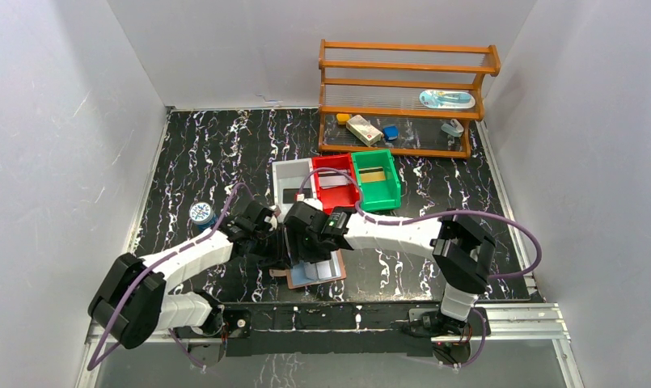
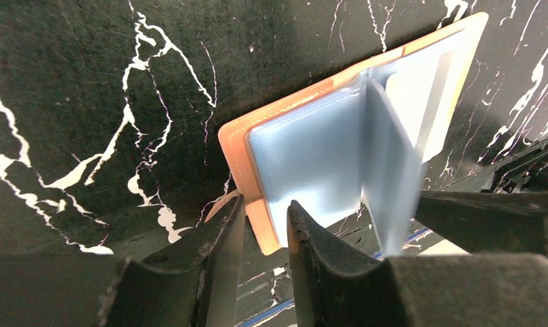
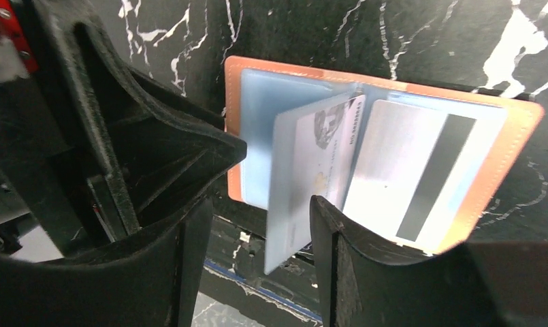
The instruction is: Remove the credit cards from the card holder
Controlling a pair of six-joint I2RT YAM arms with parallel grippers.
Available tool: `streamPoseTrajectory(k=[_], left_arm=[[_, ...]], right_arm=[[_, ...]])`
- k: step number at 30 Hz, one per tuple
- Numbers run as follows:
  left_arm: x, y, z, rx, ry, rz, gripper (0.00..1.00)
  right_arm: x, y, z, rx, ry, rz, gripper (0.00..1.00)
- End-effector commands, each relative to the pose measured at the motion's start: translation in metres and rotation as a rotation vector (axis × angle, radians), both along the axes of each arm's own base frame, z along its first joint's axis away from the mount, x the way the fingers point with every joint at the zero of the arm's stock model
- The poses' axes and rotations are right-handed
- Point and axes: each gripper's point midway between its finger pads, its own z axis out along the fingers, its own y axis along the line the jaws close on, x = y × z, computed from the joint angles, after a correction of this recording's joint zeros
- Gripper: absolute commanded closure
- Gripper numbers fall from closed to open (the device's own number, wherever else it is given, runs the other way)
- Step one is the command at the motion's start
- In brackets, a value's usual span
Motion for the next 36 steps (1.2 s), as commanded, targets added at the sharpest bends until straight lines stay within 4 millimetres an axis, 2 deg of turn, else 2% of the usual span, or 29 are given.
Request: streamPoseTrajectory(k=[1, 6, 13, 18, 22, 31, 36], left_arm=[[-0.003, 0.008, 0.007, 0.021, -0.026, 0.025, 0.72], [0.000, 0.023, 0.013, 0.073, -0.065, 0.095, 0.70], [0.007, 0.027, 0.033, 0.056, -0.137, 0.142, 0.58], [0.017, 0.014, 0.055, -0.001, -0.180, 0.113, 0.51], [0.018, 0.001, 0.066, -0.054, -0.182, 0.052, 0.48], [0.007, -0.032, 0.069, -0.234, -0.128, -0.063, 0.49], [0.002, -0.039, 0.064, -0.255, -0.073, -0.099, 0.53]], right_arm=[[-0.005, 0.022, 0.014, 0.150, 0.044, 0.044, 0.36], [-0.005, 0.022, 0.019, 0.246, 0.082, 0.033, 0.35], [0.011, 0.006, 0.023, 0.293, 0.064, -0.050, 0.31], [0.026, -0.014, 0.027, 0.298, 0.031, -0.137, 0.30], [0.031, -0.027, 0.022, 0.347, 0.053, -0.193, 0.29], [0.023, -0.029, 0.015, 0.434, 0.131, -0.216, 0.30], [0.017, -0.021, 0.014, 0.467, 0.170, -0.183, 0.36]])
